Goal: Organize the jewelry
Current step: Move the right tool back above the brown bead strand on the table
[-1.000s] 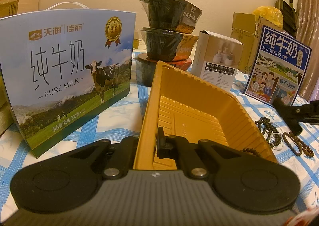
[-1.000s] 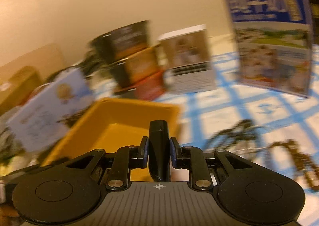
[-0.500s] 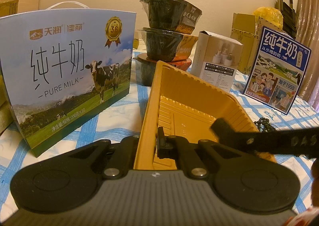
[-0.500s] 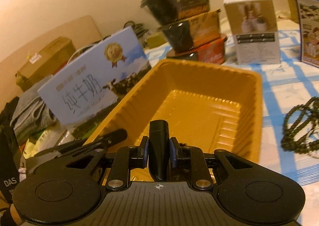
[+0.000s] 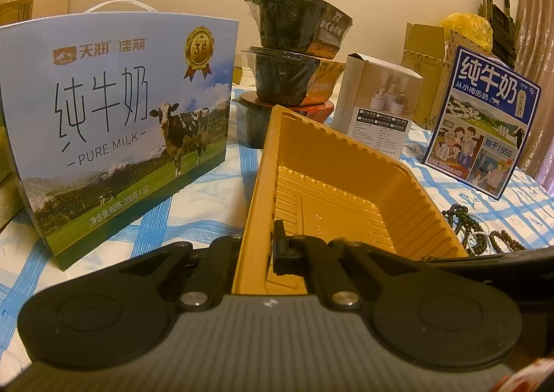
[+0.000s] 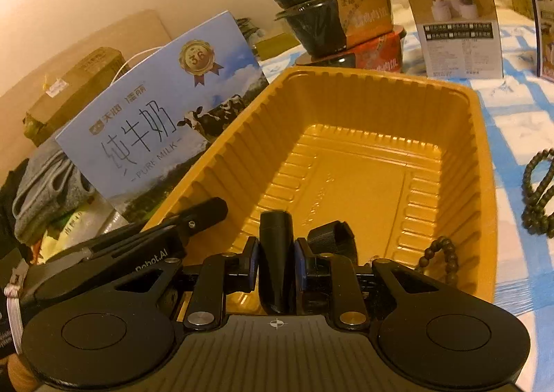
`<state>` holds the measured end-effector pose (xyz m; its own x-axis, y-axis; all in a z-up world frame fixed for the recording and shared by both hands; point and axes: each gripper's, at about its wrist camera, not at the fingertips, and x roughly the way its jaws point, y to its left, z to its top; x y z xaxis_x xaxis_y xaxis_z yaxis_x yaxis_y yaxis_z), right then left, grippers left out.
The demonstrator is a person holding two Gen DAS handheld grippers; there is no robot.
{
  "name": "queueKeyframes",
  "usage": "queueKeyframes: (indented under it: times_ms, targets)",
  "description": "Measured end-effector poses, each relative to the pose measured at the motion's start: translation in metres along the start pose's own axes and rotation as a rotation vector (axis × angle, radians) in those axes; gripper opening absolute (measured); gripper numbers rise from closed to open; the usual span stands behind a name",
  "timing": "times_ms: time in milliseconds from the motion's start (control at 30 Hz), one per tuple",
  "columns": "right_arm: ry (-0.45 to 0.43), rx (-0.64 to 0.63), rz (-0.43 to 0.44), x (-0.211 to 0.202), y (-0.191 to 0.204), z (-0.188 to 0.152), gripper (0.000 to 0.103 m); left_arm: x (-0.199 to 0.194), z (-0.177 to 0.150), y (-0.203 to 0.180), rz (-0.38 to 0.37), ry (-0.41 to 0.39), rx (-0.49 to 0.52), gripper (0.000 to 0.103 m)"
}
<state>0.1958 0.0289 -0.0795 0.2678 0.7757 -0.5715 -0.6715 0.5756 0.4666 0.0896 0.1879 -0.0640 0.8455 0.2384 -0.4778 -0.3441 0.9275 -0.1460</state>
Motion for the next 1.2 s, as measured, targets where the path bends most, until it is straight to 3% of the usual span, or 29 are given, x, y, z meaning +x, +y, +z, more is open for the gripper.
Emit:
queueKeyframes:
  times_ms: [133,433,667,1200]
  targets:
    - [0.005,0.025,0.037,-0.001,-0.001,0.002,0.023,0.001,-0.001,0.001,0.003,0.006,-0.003,0.003]
    - [-0.081,0.049,0.006,-0.041,-0.013,0.006,0.026,0.001,-0.003,0.001,0.005,0.007,-0.006,0.003]
    - [-0.162,0.073,-0.087,-0.085,-0.037,0.002,0.037,0.001,-0.003,0.001,0.006,0.006,-0.006,0.003]
    - [-0.208,0.136,-0.367,-0.148,-0.098,-0.031,0.038,0.000,-0.002,0.000,0.006,0.004,0.001,0.003]
